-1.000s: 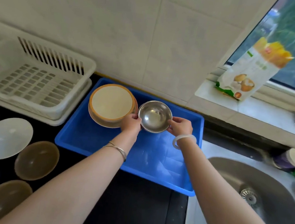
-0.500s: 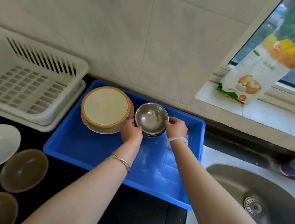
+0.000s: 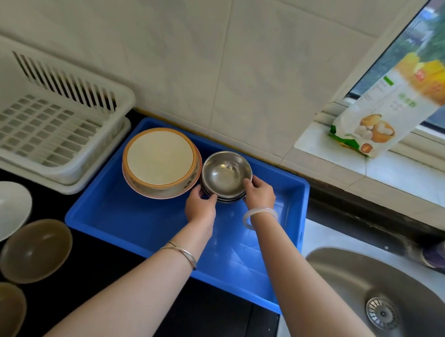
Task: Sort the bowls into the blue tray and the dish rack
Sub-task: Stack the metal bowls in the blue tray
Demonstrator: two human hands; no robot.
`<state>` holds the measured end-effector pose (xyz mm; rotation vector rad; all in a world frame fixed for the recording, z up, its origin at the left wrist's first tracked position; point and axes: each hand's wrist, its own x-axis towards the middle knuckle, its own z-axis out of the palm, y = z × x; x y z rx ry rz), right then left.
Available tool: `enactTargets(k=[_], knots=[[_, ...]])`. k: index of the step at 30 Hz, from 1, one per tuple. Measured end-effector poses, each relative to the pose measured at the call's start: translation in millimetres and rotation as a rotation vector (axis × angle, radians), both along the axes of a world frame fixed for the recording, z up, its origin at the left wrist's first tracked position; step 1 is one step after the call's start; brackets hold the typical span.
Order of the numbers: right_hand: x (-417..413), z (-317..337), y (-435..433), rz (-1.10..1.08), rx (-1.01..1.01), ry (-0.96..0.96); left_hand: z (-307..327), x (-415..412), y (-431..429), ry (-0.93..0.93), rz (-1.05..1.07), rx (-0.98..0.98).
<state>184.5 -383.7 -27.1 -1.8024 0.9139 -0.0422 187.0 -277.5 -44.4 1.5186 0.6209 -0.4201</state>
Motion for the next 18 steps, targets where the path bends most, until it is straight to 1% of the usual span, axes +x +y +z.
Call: enactTargets(k=[4,6,9,12,14,16,18], knots=[[-5.7,1.5,-1.2,0.074,-0.009,0.005,-0.2,-3.0,6.5,-0.038,-0.044,-0.056],[-10.7,3.8,-0.2,0.092,-0.030,0.021,1.1,-5.2,13.5,-0.070,-0.110,-0.044],[-25.8,10.9,8.9,0.054,-0.081,0.018,4.2,-10.3,31.8,-0.116,-0.215,0.000],[-46.7,17.7,25.7,0.083,-0.116,-0.038,10.2,-21.6,59.5,-0.179,-0.348,0.137],[-60.4,21.8,42.3,0.152,-0.125,-0.062,15.8,-36.6,81.5,-0.235,-0.435,0.269],[-72.2,22.6,64.3,0.232,-0.094,-0.058,21.6,-56.3,105.9,-0.270,-0.470,0.369],[-83.0,22.0,91.8,0.304,-0.035,-0.045,28.4,-78.1,133.1,-0.320,-0.444,0.440]])
